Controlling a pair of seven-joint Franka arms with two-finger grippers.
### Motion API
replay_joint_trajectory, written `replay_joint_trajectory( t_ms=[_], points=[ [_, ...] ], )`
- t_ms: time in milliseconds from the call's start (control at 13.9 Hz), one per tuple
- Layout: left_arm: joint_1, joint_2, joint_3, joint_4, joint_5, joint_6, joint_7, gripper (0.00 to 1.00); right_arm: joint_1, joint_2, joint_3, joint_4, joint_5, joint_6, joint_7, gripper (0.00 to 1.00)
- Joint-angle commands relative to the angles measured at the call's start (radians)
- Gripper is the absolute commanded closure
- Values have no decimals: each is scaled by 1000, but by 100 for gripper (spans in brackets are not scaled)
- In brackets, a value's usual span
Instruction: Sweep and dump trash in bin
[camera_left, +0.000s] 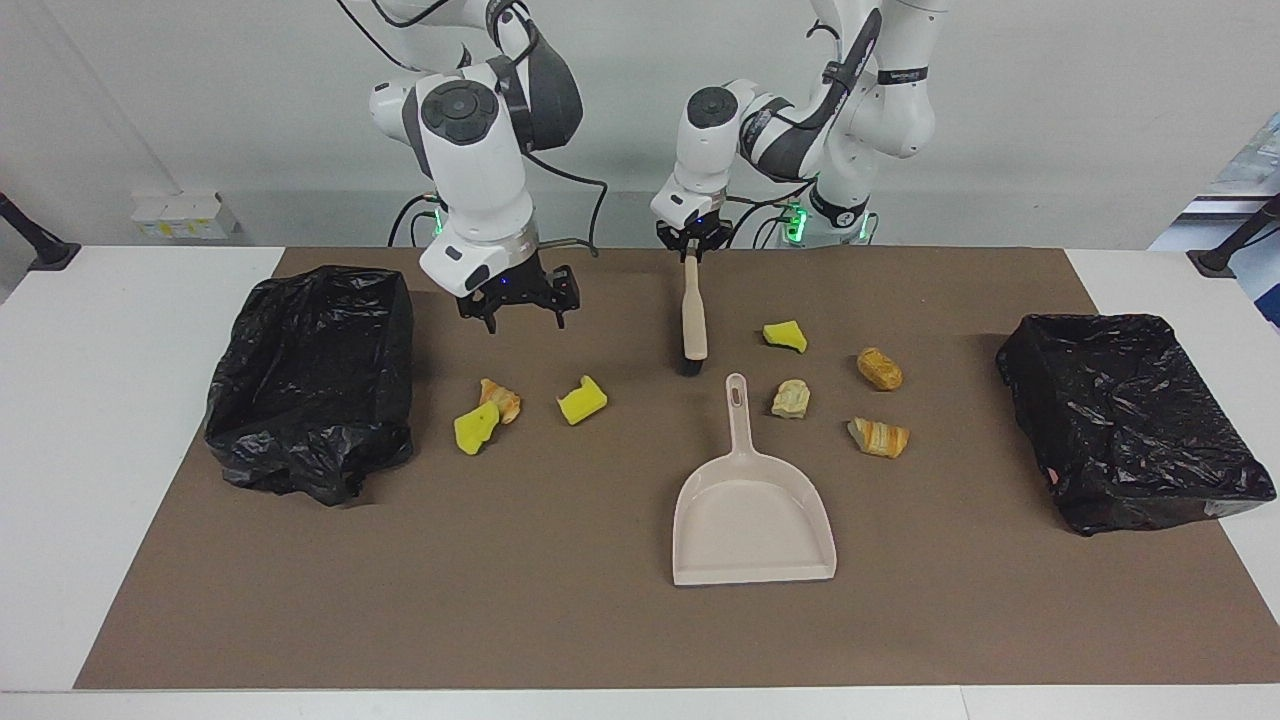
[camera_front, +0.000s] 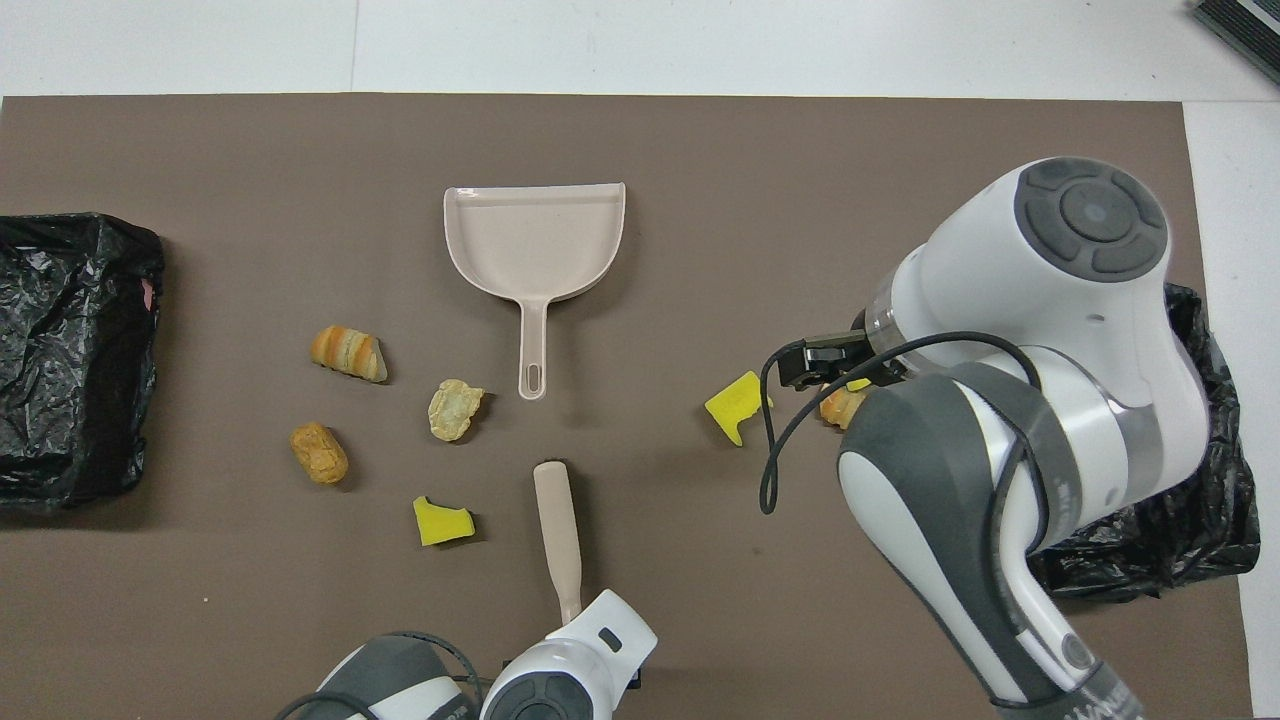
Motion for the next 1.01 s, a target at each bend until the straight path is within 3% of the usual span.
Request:
replay_joint_trajectory(
  t_ms=[0,361,577,938],
  points=[
    [71,5,2,70,-12,-116,49,100,22,13,-2,-13,20,57,30,0],
    [224,15,2,68,34,-136,147,100,57,72,-2,13,23,149,101,0],
    [307,14,2,67,74,-153,193,100,129,105,-2,15,46,233,182,0],
    [389,-67,7,93,77,-258,287,100,241,183,-4,48,23,322,338,0]
  ],
)
